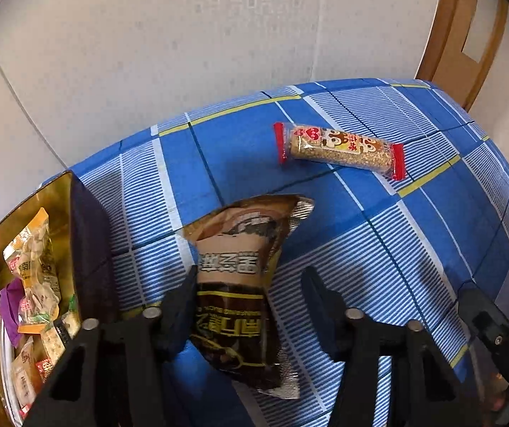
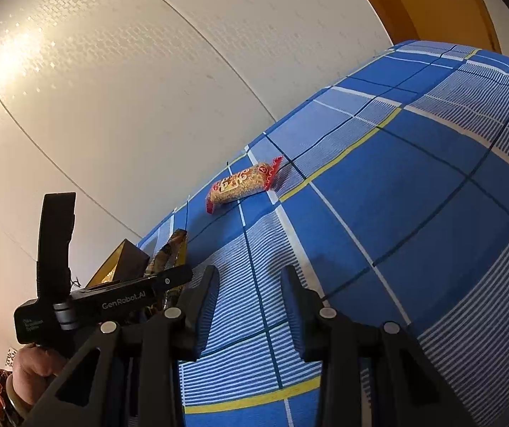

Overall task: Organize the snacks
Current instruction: 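Grasp the black-and-gold sesame snack bag on the cloth with the left tool, then grasp the red-capped peanut bar with the right tool while the left holds the sesame bag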

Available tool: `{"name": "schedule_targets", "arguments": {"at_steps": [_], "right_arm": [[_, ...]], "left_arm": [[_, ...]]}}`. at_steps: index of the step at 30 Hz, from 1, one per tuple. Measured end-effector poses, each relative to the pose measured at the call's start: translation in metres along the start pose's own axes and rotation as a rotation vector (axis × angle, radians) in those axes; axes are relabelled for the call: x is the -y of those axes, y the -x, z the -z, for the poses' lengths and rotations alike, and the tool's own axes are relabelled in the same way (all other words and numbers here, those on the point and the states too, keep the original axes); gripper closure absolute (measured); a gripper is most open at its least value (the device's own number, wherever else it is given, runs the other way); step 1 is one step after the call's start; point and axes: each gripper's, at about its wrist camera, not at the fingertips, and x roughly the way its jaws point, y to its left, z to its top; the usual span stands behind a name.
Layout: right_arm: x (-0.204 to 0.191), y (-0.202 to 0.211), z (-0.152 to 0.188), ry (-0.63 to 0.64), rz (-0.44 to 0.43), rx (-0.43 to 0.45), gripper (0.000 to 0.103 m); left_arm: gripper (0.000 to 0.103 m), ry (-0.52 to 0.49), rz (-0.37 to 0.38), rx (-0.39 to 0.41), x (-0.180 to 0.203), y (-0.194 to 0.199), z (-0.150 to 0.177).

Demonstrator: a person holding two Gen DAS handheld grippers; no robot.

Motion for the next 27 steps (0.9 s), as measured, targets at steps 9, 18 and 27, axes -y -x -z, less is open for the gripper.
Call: {"name": "schedule_targets", "arguments": {"at_steps": [9, 18, 27], "right_arm": [[-0.001, 0.002, -0.001, 0.007, 0.013, 0.013, 0.067], [-0.001, 0.001, -0.026, 0.012, -0.003, 0.003, 0.065], [-0.079, -0.093, -0.109, 0.592, 0.095, -0.187, 0.06]], "left_arm": [[0.068, -0.042, 0.011, -0.009, 0.014, 0.006, 0.014], [0.068, 0.027, 0.081, 0.045, 0.036, 0.029, 0.059], [0.068, 0.082, 0.129, 0.06, 0.03, 0.03, 0.066]]}}
